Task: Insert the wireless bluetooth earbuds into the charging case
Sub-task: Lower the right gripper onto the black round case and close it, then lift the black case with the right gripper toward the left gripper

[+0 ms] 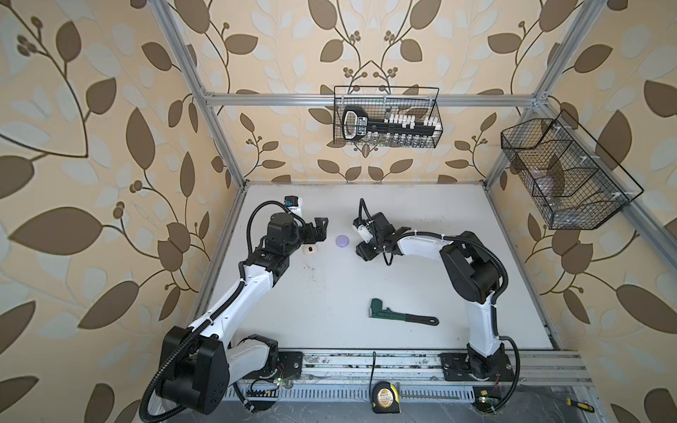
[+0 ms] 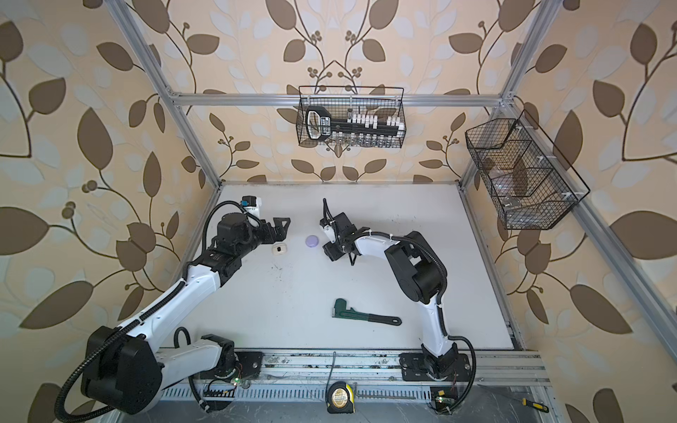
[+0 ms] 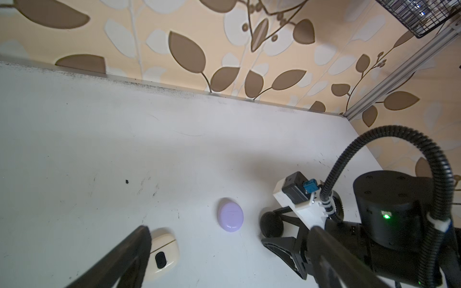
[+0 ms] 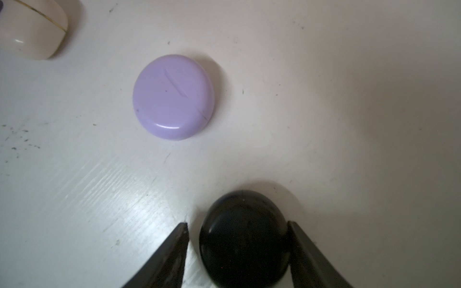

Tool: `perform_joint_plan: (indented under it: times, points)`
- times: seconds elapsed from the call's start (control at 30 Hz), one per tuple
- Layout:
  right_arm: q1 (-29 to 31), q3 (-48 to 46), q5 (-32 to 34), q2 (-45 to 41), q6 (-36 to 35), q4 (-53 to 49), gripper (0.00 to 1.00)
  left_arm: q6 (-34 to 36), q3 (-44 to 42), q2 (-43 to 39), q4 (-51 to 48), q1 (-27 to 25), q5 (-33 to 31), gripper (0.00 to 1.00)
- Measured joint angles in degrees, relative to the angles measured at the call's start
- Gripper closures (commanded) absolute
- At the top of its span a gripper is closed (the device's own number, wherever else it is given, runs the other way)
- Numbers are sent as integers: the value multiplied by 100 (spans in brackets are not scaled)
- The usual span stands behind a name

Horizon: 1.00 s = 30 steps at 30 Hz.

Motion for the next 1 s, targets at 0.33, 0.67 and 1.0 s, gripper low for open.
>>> perform_joint_plan:
  times: [0.33,0.67,1.0]
  points:
    - [94,-37,437,-11,79,42,40,0,-24,-155,15,0,9,1]
    - [33,2,603,11,83,37,46,-2,-120,-201,39,2,52,1]
    - [17,20,614,20,83,37,61,-4,-170,-269,94,2,304,1]
